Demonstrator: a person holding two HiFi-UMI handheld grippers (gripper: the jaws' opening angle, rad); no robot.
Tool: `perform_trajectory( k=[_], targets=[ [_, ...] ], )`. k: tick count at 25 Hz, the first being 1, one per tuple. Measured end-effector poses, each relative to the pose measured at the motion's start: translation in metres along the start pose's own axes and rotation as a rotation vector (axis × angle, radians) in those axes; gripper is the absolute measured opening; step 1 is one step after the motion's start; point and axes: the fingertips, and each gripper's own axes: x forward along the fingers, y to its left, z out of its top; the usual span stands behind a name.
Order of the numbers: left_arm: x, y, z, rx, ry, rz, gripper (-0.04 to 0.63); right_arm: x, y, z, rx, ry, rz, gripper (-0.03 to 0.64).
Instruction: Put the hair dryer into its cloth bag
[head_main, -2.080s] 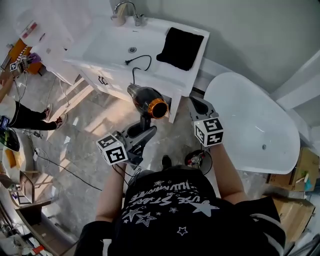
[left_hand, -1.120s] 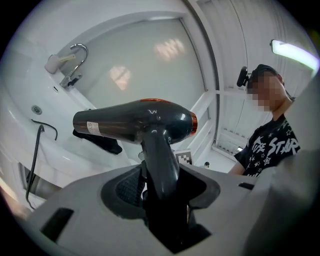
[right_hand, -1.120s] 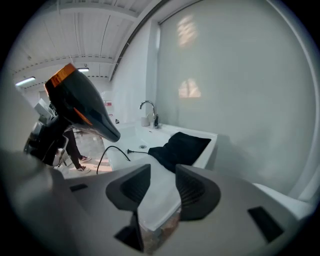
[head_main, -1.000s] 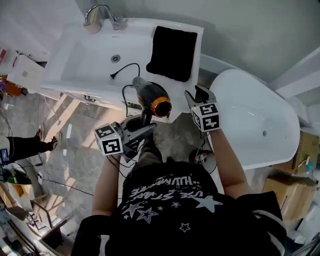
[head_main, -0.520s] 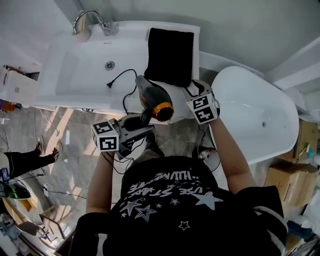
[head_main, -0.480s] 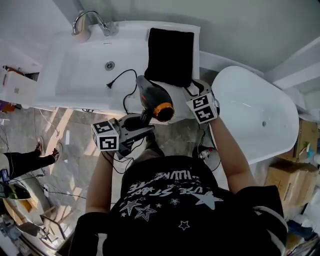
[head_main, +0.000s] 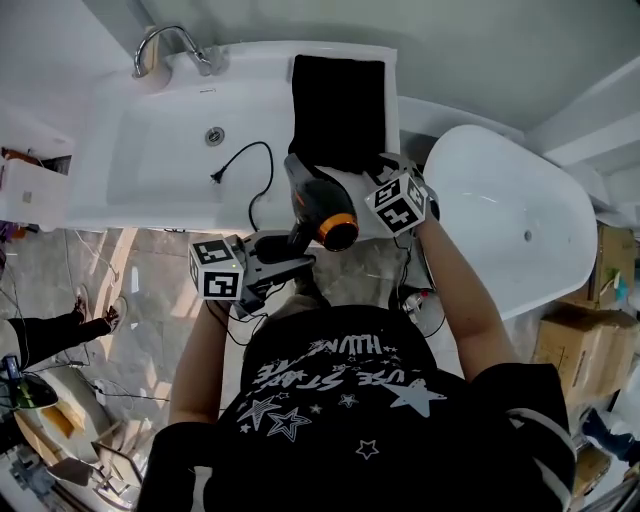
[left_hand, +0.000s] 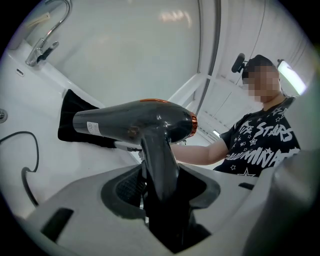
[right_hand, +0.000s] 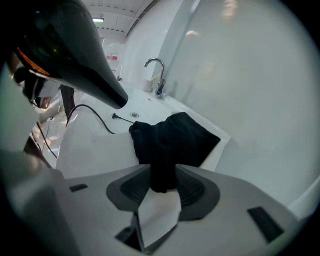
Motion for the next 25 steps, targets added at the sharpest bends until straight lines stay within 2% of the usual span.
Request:
perform_trajectory(
  k=[2, 7, 15, 25],
  targets=[
    [0.002, 0.000, 0.001, 0.000, 0.008, -0.017, 0.207, 0.005, -0.003, -0.002, -0.006, 0.014, -0.006, 0.135],
    [0.004, -0.004, 0.007, 0.016, 0.027, -0.056, 0.206, 0.009, -0.013, -0.003, 0.076, 0.013, -0.010, 0.032],
    [0.001, 0.001, 0.003, 0.022, 0.077, -0.099, 0.207, 0.009, -0.011, 0.003, 0.189, -0.024, 0.075, 0.021],
    [0.005, -0.003, 0.001, 0.037, 0.178, -0.226, 0.206, -0.008, -0.028, 0.031, 0.246, -0.081, 0.103, 0.020]
  ],
)
